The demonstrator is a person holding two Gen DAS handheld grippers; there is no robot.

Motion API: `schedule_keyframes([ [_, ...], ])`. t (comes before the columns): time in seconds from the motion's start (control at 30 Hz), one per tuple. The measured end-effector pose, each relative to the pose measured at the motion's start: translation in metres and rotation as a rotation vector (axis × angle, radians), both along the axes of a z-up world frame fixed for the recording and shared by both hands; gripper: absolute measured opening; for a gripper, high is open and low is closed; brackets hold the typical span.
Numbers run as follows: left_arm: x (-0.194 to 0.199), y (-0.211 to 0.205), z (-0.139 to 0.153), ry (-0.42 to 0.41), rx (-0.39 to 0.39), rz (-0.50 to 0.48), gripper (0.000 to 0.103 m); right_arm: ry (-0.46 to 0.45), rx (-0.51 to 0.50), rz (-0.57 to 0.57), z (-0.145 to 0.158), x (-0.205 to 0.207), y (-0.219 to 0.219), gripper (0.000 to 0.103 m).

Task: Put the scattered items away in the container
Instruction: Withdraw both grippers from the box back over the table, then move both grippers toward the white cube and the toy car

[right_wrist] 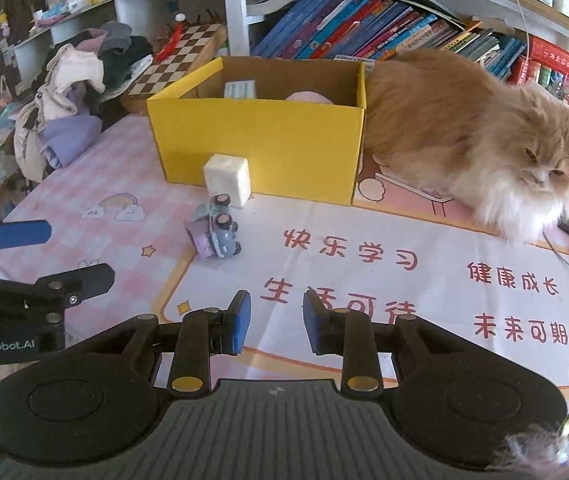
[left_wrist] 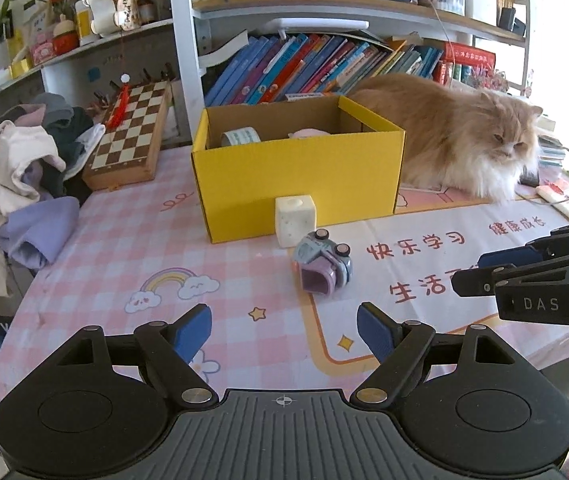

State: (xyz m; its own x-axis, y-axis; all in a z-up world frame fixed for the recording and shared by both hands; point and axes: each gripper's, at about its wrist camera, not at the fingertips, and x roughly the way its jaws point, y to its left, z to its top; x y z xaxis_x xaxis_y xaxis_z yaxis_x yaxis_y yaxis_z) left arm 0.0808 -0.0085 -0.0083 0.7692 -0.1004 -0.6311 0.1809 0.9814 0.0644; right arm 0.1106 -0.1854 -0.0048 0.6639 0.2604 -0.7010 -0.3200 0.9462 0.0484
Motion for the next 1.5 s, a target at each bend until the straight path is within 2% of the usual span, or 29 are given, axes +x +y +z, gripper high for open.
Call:
schedule_keyframes([
  [0.6, 0.002, 0.0, -0.003, 0.013, -0.008, 0.012, 0.083, 0.008, -0.004, 0.007, -0.001, 0.008, 0.002, 0.032],
  [0.7, 0.003, -0.001, -0.004, 0.018, -0.005, 0.011, 0.085, 0.011, -0.002, 0.006, -0.001, 0.01, 0.002, 0.035],
  [0.73, 0.003, -0.001, -0.004, 0.018, -0.005, 0.01, 0.089, 0.013, 0.0, 0.005, -0.002, 0.01, 0.002, 0.037],
  [1.07, 0.007, -0.005, -0.007, 0.021, -0.001, 0.001, 0.09, -0.004, 0.021, -0.004, 0.001, 0.014, -0.001, 0.054],
  [1.5, 0.009, 0.001, -0.01, 0.03, -0.024, 0.022, 0.09, 0.006, 0.036, 0.014, 0.001, 0.018, 0.005, 0.064],
])
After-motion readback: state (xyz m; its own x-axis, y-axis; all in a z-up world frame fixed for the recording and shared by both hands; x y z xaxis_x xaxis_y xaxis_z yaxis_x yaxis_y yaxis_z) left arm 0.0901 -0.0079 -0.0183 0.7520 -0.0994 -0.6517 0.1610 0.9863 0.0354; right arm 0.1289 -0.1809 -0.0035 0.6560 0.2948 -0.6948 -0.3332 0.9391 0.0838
